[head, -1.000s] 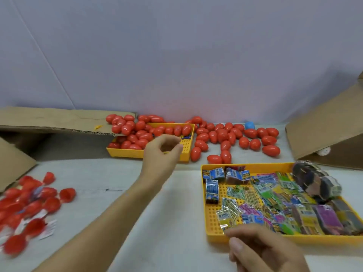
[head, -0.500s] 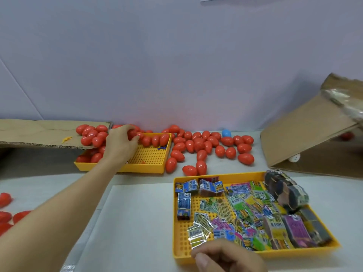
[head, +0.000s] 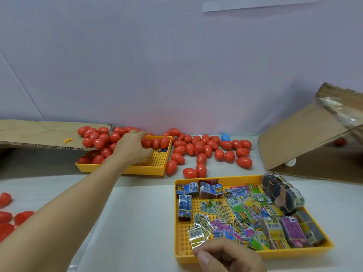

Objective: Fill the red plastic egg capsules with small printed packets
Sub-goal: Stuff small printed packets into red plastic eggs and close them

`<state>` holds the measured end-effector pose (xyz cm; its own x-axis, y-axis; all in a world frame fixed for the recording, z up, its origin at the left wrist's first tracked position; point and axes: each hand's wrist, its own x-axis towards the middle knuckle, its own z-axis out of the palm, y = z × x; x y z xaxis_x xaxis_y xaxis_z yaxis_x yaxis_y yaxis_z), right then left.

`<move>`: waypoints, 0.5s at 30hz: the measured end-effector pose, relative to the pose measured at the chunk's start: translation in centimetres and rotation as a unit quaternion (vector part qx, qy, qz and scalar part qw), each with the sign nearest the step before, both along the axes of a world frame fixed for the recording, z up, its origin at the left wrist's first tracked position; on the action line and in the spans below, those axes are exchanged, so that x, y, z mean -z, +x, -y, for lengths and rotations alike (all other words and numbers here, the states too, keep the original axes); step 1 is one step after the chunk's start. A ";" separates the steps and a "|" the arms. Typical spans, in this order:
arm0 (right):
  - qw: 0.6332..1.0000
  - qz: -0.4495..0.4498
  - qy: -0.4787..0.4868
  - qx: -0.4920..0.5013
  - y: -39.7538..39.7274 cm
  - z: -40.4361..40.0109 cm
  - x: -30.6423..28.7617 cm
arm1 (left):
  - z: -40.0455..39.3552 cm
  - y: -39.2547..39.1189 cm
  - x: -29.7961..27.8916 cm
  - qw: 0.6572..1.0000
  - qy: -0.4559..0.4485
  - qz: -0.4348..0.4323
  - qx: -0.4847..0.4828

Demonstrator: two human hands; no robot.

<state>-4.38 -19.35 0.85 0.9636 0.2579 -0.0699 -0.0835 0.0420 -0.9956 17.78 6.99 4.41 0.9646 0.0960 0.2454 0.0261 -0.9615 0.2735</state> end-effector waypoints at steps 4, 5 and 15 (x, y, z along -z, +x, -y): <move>0.999 0.003 -0.037 -0.017 0.2 0.1 0.0 | 0.5 1.5 0.7 0.993 0.117 0.016 0.004; 0.999 -0.001 -0.041 -0.021 0.3 0.1 -0.1 | 0.5 1.5 1.0 0.991 0.122 0.046 0.009; 0.999 -0.006 0.044 -0.029 -0.1 0.6 0.3 | 5.6 -9.2 -2.4 0.874 -0.434 0.166 0.145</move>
<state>-4.43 -19.95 0.51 0.9464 0.3183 -0.0555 -0.0994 0.1234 -0.9874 8.53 1.39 6.83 0.8688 0.1478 0.4726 -0.4036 -0.3415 0.8488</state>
